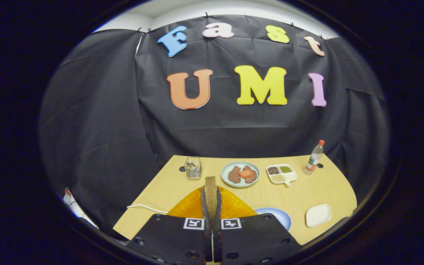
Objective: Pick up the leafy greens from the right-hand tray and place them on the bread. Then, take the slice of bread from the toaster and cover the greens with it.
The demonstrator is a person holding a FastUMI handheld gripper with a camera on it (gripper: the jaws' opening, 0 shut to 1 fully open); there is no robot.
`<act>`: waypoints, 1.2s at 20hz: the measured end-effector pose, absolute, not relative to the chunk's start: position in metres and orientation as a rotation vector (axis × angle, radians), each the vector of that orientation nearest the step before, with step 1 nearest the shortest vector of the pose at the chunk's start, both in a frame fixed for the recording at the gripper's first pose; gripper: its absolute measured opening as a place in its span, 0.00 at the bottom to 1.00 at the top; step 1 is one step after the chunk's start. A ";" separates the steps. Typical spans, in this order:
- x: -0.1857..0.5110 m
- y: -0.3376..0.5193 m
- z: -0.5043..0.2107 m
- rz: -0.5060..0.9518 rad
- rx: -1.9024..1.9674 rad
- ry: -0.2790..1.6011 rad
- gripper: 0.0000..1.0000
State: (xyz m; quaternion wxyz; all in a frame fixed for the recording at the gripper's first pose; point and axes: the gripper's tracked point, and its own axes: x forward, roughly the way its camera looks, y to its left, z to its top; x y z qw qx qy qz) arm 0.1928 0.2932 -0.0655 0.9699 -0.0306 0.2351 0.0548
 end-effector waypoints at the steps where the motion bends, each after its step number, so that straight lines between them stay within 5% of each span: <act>1: 0.191 0.288 -0.061 0.107 -0.065 0.464 0.02; 14: 0.202 0.185 -0.155 0.018 -0.040 0.573 0.02; 24: 0.212 0.153 -0.250 0.102 0.096 0.731 0.02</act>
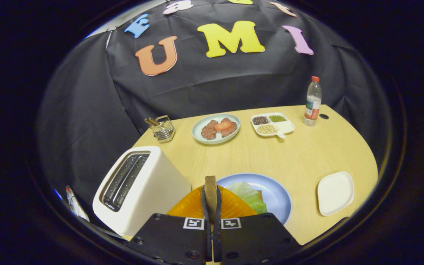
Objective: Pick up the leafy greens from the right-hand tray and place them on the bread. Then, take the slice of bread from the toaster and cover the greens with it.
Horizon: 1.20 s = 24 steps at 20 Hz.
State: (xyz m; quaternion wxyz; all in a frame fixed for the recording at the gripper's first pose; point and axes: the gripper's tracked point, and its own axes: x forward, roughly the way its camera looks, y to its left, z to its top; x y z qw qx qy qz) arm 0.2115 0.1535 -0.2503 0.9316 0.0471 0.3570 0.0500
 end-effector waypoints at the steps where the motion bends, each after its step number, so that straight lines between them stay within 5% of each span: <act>1: 0.212 0.147 -0.254 0.090 0.099 0.731 0.02; 21: 0.211 0.081 -0.274 0.032 0.166 0.784 0.06; 22: 0.212 0.079 -0.278 0.023 0.146 0.782 0.16; 24: 0.212 0.075 -0.285 0.007 0.115 0.787 0.16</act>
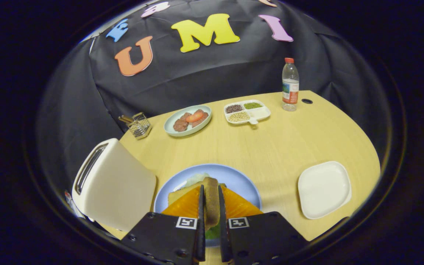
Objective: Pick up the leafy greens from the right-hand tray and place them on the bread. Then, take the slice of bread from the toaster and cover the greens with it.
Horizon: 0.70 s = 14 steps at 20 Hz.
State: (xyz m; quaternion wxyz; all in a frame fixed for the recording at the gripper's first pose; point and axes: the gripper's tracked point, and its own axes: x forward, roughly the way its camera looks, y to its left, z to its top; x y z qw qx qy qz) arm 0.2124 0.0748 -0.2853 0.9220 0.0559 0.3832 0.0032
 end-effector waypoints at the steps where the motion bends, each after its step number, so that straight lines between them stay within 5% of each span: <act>1: 0.213 0.072 -0.290 -0.002 0.102 0.794 0.16; 3: 0.213 0.064 -0.296 -0.037 0.072 0.809 0.16; 5: 0.211 0.048 -0.305 -0.111 0.002 0.828 0.36; 7: 0.211 0.048 -0.314 -0.126 -0.035 0.843 0.39; 13: 0.201 0.058 -0.266 -0.128 -0.117 0.710 0.99; 14: 0.198 0.061 -0.258 -0.114 -0.110 0.700 0.96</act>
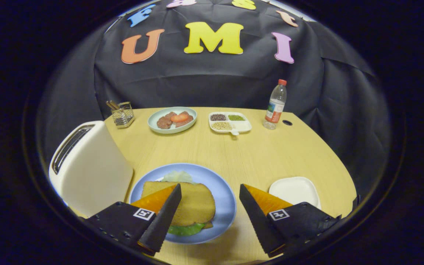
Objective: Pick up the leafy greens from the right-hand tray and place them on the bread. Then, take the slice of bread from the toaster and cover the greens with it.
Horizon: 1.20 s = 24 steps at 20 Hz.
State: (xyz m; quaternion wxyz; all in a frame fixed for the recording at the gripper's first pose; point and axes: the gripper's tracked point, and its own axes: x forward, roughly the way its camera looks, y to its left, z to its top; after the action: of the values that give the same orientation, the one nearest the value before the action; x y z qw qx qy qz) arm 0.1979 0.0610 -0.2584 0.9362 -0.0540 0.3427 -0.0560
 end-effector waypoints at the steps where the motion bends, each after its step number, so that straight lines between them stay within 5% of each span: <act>1: 0.196 0.065 -0.253 -0.103 -0.101 0.688 0.96; 13: 0.137 0.063 -0.160 -0.090 -0.121 0.526 0.96; 24: 0.045 0.025 -0.082 -0.057 -0.111 0.180 0.96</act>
State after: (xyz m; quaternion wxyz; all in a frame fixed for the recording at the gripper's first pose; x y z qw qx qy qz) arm 0.0451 0.0250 -0.0820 0.9940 -0.0555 0.0897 -0.0286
